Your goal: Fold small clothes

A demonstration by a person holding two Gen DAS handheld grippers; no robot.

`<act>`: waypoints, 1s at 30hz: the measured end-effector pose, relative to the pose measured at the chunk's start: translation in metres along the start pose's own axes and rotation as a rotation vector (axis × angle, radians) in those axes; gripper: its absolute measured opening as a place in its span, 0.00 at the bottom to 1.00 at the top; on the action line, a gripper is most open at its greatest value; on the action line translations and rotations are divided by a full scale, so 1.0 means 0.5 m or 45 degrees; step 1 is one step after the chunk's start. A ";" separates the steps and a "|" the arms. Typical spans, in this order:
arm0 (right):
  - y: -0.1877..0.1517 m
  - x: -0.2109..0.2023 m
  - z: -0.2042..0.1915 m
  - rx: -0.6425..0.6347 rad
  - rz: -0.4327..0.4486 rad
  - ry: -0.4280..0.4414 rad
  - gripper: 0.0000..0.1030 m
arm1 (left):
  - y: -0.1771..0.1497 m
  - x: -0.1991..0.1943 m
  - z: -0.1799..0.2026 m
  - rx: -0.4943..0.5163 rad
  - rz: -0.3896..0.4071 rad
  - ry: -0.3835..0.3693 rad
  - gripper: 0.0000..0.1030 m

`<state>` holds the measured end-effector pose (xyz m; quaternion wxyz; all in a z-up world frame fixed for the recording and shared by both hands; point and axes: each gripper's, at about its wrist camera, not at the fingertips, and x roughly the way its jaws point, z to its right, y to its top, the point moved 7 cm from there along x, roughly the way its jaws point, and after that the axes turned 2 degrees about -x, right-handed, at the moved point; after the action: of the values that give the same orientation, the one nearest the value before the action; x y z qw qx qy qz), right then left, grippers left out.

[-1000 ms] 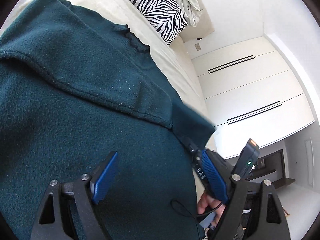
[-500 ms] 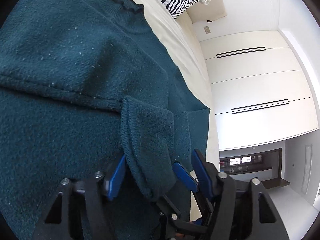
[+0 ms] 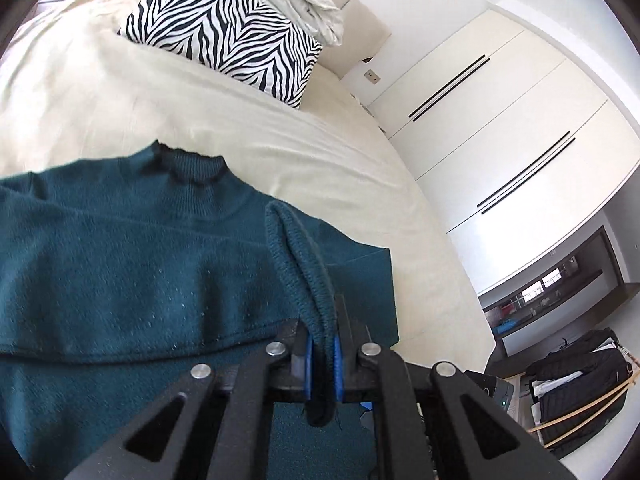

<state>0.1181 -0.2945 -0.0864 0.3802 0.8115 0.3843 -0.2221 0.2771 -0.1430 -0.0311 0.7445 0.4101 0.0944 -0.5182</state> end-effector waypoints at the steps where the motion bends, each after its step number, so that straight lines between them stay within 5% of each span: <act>1: -0.001 0.002 0.002 0.007 -0.007 -0.003 0.66 | 0.009 -0.012 -0.005 0.017 0.010 0.012 0.08; 12: 0.009 -0.023 0.027 0.144 0.019 0.075 0.66 | 0.010 -0.048 -0.248 -0.162 0.067 0.200 0.08; 19: 0.083 0.001 0.071 0.396 0.054 0.227 0.67 | 0.006 -0.031 -0.293 -0.114 0.112 0.258 0.08; 25: 0.185 0.042 0.155 0.745 0.232 0.364 0.67 | -0.004 -0.007 -0.345 -0.205 0.097 0.260 0.09; 30: 0.200 0.006 0.204 0.851 0.403 0.456 0.66 | -0.011 -0.007 -0.359 -0.233 0.126 0.193 0.11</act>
<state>0.1920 -0.4151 -0.1065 0.0522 0.9652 0.2216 -0.1285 0.3221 -0.0141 -0.1478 0.7942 0.3827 0.1767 -0.4376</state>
